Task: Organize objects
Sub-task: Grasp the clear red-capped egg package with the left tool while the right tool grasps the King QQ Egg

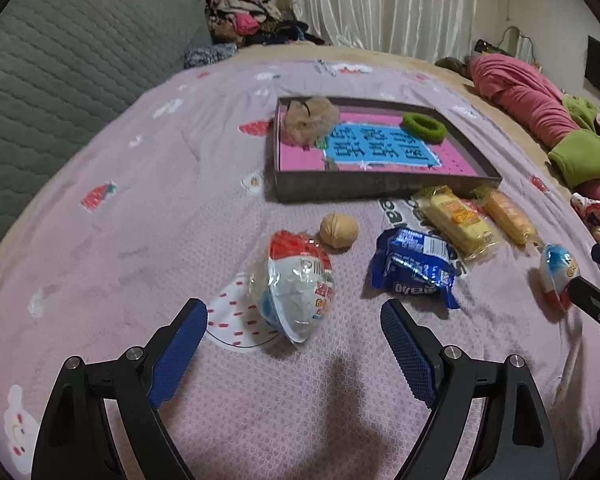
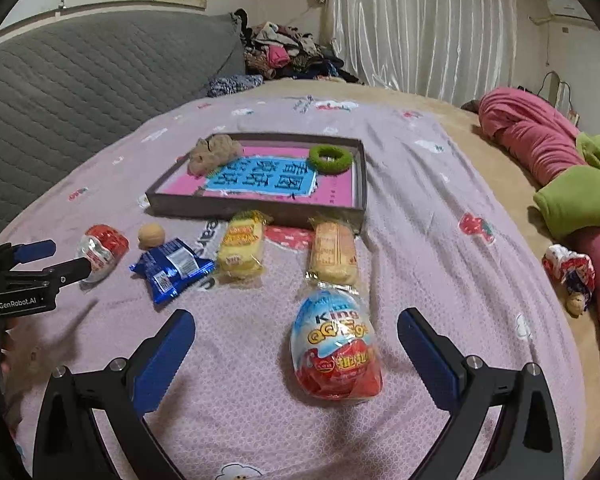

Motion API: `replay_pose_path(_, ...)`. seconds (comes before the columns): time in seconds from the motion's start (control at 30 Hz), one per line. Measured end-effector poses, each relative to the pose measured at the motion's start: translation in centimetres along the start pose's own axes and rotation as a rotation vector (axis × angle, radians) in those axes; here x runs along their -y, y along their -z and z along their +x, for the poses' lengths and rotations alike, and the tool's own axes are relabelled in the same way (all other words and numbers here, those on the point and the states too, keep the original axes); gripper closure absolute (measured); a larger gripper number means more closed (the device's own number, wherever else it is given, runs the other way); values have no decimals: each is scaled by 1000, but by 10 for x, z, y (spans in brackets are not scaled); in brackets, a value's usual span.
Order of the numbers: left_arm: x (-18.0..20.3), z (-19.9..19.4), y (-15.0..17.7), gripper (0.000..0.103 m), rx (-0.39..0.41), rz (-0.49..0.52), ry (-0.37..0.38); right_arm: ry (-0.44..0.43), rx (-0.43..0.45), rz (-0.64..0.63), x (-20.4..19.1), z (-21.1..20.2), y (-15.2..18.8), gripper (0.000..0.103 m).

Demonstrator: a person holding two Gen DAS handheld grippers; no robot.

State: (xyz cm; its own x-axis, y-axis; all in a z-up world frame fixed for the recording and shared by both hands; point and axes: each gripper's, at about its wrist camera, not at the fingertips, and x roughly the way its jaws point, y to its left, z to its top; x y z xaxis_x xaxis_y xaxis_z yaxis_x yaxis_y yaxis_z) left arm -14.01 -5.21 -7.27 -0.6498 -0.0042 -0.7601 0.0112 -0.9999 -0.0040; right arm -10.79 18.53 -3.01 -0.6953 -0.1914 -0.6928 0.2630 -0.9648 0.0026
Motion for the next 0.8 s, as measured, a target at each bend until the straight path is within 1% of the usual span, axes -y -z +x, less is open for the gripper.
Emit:
replay_pose_path(0.07, -4, 6, 0, 14, -17, -18, 1, 0, -16, 7, 2, 6, 1, 1)
replay_pose_path(0.17, -9, 13, -2, 14, -22, -39, 6, -5, -34, 22, 6, 14, 2, 1)
replay_pose_path(0.33, -15, 25, -6, 14, -29, -54, 6, -27, -63, 94, 19, 30, 5, 1)
replay_pose_path(0.4, -17, 29, -6, 14, -39, -67, 21, -42, -74, 121, 23, 35, 6, 1)
replay_pose_path(0.47, -16, 32, -8, 14, -32, -69, 21, -38, -86, 126, 25, 39, 7, 1)
replay_pose_path(0.53, -14, 33, -9, 14, -16, -56, 3, -36, -87, 127, 25, 42, 7, 1)
replay_pose_path(0.6, -12, 36, -10, 14, -21, -50, 2, -32, -88, 121, 24, 45, 7, 1)
replay_pose_path(0.67, -12, 37, -11, 14, -23, -57, 24, -20, -93, 108, 23, 47, 7, 1)
replay_pose_path(0.7, -12, 38, -11, 16, -21, -62, 17, -12, -99, 100, 21, 50, 7, 1)
replay_pose_path(0.73, -12, 39, -11, 22, -21, -61, 14, -12, -102, 95, 20, 51, 7, 1)
replay_pose_path(0.77, -12, 39, -11, 28, -23, -62, 16, -11, -103, 93, 19, 52, 7, 4)
replay_pose_path(0.8, -12, 41, -12, 40, -32, -67, 30, -14, -105, 92, 18, 53, 8, 7)
